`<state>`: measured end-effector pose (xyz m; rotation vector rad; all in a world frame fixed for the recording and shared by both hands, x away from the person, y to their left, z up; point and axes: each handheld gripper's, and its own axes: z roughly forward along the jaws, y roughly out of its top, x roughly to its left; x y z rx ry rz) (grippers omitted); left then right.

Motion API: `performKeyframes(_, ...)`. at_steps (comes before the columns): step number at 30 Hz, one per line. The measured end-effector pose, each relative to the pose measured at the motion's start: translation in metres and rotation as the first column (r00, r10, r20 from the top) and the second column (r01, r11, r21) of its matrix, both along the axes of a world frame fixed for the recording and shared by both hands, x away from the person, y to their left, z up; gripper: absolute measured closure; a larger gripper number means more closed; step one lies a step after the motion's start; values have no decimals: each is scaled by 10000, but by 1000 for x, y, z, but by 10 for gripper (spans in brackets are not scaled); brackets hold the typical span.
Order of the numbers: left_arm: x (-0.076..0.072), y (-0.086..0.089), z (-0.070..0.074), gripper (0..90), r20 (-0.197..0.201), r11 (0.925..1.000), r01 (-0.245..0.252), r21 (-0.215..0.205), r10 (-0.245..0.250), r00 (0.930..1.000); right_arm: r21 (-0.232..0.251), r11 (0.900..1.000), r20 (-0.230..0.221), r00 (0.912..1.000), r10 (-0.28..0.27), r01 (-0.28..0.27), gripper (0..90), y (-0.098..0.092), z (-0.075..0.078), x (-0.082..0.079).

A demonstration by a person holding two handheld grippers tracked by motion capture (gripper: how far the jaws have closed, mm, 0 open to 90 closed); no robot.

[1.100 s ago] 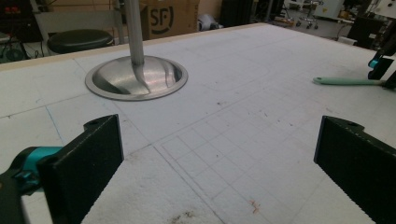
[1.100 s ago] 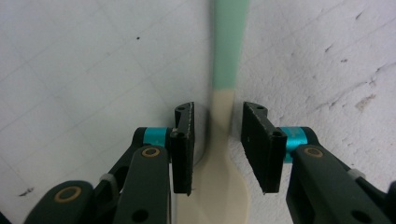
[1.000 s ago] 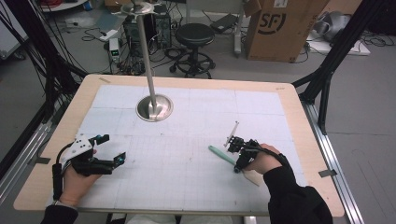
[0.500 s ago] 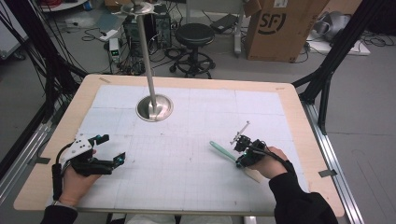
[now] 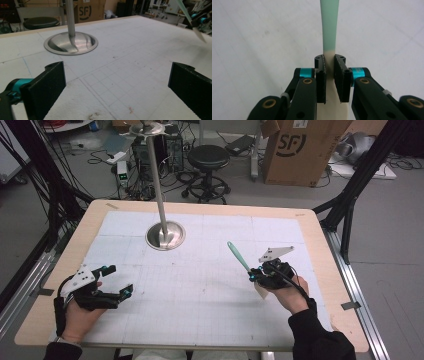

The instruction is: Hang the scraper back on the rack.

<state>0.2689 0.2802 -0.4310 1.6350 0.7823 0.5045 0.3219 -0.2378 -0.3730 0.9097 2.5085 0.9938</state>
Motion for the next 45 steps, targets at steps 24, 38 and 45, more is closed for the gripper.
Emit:
performKeyframes(24,-8,7,1,19,175,9997,-171,-198,175,9997,3681,9220,1725,9832,594,-1203,810,73,45,35)
performKeyframes(38,-14,5,4,18,65,9918,-362,-1227,373,9993,4231,8979,1904,9808,431,-1215,809,112,78,77)
performKeyframes(45,-19,9,0,18,-15,9955,-439,-842,439,9990,4435,8894,1843,9824,307,-1110,810,120,93,99)
